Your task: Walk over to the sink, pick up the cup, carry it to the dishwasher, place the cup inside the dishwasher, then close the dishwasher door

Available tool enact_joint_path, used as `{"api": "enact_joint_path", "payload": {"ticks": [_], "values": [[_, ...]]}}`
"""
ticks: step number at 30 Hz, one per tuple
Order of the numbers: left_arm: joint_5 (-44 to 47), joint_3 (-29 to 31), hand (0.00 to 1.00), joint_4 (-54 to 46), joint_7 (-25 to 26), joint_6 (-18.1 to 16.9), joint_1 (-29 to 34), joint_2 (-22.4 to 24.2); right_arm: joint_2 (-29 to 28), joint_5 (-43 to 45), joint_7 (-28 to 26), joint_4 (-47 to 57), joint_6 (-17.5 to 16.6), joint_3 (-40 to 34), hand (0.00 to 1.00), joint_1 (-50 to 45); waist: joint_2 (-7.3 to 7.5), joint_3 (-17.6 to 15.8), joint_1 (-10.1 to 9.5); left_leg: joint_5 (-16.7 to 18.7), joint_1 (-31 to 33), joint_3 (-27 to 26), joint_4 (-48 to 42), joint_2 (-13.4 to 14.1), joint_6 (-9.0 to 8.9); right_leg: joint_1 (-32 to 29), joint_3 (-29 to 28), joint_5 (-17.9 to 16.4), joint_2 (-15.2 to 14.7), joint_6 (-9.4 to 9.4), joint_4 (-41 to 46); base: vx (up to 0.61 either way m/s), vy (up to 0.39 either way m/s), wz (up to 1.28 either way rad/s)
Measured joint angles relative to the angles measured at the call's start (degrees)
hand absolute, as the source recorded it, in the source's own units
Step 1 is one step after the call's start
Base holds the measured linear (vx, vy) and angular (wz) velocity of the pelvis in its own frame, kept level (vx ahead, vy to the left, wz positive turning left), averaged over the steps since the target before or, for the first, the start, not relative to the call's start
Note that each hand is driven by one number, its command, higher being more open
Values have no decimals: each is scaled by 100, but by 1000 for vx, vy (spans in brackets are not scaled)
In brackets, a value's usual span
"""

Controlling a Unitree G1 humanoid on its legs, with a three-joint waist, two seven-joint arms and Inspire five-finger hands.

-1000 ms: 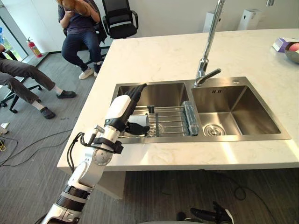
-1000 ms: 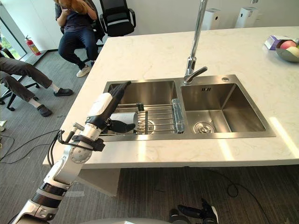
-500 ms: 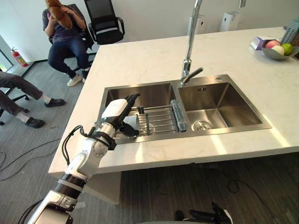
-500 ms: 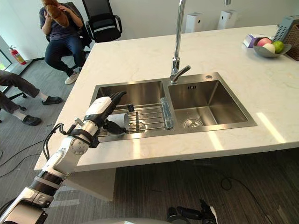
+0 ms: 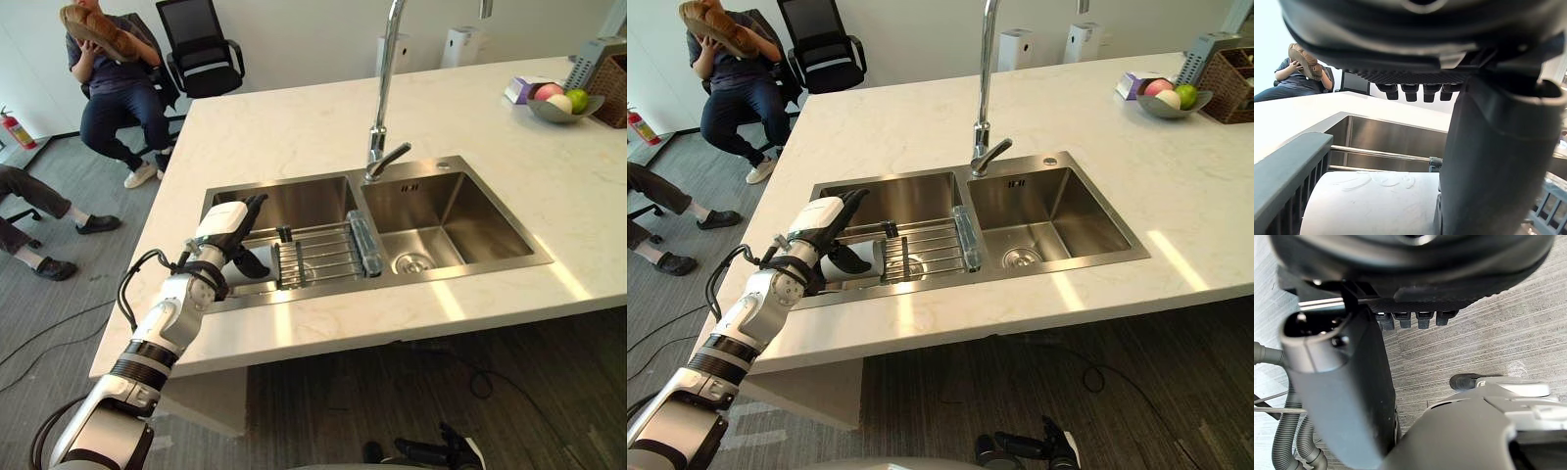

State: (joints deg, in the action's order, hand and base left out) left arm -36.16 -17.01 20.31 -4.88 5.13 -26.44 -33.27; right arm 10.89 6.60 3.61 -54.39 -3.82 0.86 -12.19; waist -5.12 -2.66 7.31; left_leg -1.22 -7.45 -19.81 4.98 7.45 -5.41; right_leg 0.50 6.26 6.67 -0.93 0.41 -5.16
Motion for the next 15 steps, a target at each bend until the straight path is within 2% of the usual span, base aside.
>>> {"api": "enact_joint_path", "payload": {"ticks": [6,15], "values": [[4,-2,100,555,-715,119,-204,-240,-12,1,0,159,-30,-3,100,-102,-3,0,75,-3,46,-48,7,-4,7,-78,-53,20,1,5,12,-20,5,-4],[115,-2,100,924,-1623,58,-634,-593,-14,-2,0,172,-40,-8,100,-103,-15,-1,97,0,58,-60,-6,-36,11,-99,-69,36,-2,-17,29,12,4,0]]}}
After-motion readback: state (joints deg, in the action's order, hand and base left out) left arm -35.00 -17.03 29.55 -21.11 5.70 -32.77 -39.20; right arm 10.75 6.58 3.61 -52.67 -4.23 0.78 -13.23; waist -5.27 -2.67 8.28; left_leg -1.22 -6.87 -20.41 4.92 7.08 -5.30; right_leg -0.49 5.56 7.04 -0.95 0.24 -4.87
